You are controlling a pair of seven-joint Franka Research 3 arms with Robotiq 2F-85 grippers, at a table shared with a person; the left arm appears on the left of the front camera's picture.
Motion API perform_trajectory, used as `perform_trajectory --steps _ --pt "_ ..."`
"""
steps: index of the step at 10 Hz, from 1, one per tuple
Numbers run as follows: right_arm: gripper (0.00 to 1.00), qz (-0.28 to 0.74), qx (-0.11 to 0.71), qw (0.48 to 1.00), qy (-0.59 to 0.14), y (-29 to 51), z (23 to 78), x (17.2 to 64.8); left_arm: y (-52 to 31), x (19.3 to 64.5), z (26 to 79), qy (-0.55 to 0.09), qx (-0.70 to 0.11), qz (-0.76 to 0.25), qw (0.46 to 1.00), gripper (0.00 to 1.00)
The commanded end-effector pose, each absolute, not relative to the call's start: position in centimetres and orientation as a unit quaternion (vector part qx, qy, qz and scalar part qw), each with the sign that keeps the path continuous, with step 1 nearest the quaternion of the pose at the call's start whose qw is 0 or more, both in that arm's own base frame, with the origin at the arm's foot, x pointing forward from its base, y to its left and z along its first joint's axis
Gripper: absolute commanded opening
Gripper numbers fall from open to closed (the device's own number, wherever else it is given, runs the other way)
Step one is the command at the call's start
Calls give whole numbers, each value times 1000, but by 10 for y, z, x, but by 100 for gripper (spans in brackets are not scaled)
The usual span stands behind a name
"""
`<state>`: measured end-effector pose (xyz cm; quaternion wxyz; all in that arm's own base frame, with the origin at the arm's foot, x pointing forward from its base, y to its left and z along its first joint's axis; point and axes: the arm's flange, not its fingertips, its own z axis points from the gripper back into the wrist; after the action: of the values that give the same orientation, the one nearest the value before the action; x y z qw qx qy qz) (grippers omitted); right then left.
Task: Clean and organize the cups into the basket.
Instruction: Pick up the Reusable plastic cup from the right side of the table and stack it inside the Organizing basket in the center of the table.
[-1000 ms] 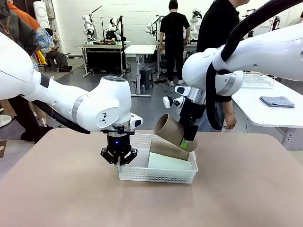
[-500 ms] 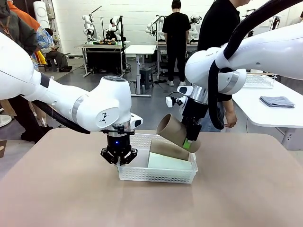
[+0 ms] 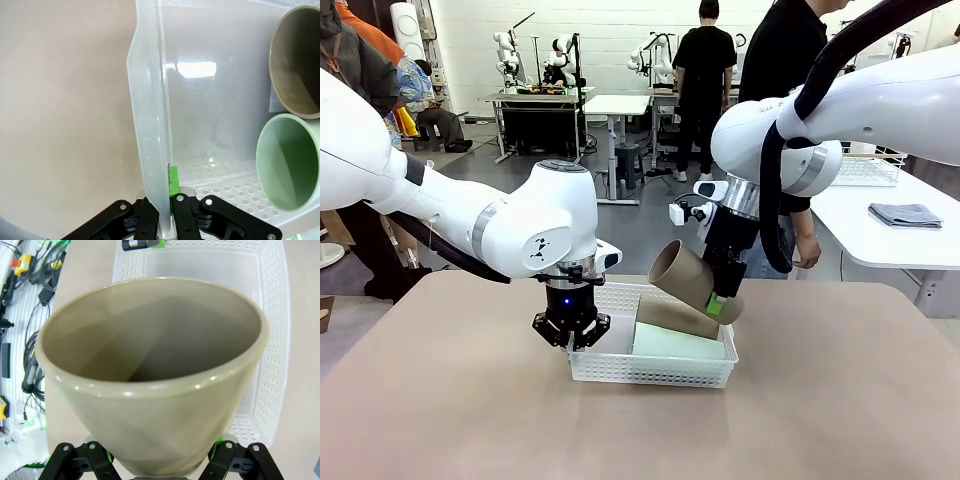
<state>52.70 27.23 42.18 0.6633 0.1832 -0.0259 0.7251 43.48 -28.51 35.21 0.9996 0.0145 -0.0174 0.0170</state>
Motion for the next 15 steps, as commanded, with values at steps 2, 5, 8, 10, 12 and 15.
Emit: perform_trajectory --steps 2,5,8,10,12,15 --pt "80 723 173 669 -28 272 420 530 -285 434 351 -17 17 17 1000 0" --pt "80 723 173 669 -28 272 420 530 -285 434 351 -17 17 17 1000 0" --pt "81 724 180 666 -12 282 404 536 -285 434 351 -17 17 17 1000 0" --pt "81 722 176 669 -4 289 395 539 -285 434 351 -17 17 17 1000 0" --pt "81 722 177 669 6 293 385 541 -285 434 351 -17 17 17 1000 0" --pt "81 717 173 674 27 298 365 547 -285 434 351 -17 17 17 1000 0"
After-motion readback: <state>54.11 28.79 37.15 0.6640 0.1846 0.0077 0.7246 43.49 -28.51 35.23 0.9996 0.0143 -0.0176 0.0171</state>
